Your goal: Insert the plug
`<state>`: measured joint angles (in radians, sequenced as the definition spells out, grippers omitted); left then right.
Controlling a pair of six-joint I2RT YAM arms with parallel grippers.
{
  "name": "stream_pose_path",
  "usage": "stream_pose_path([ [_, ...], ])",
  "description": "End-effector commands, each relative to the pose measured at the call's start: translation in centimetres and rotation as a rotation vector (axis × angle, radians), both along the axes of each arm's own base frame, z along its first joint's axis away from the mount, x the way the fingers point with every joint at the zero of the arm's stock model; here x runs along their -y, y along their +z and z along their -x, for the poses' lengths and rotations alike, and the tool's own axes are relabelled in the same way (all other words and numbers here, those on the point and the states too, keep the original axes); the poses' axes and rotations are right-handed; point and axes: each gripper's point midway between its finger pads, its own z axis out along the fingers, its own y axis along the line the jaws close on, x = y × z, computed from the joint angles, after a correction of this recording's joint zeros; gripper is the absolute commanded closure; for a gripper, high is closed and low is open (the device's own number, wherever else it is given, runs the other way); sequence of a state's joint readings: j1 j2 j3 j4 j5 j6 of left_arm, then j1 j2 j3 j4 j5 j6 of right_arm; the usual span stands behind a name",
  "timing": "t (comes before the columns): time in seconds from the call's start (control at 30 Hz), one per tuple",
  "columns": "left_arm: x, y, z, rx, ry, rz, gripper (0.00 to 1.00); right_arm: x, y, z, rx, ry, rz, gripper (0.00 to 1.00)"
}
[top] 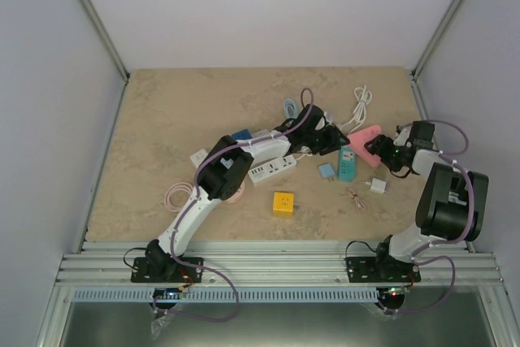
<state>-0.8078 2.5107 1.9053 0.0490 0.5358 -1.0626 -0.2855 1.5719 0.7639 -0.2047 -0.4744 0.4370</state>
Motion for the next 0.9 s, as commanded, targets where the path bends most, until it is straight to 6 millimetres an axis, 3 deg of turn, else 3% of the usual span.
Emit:
stream_pose_path([
  [0.0,-1.3,-5.0,0.4,-0.092,0.025,-0.108,0.54,-0.3,-2.4,0.5,-0.098,0.027,0.056,0.26],
  [0.23,-1.6,-6.0,0.3,-0.137,0.041,-0.112,0.62,-1.1,-2.9,0.4,-0.150,0.057,0.133,0.27],
  [0.43,-1.7,-4.9,-0.5,-0.102,0.038,-0.106,0.54,-1.0,-3.0,0.3,-0.157,0.048,0.154,0.27],
  [0.57,-2.0,-2.0,-1.3,-0.022,0.012,-0.103,0.39,-0.1,-1.7,0.1,-0.114,0.017,0.206,0.21],
  [0.87,-5.6,5.1,-2.7,0.152,0.037,-0.147,0.12,0.6,4.4,-2.0,0.040,-0.018,0.249,0.03],
])
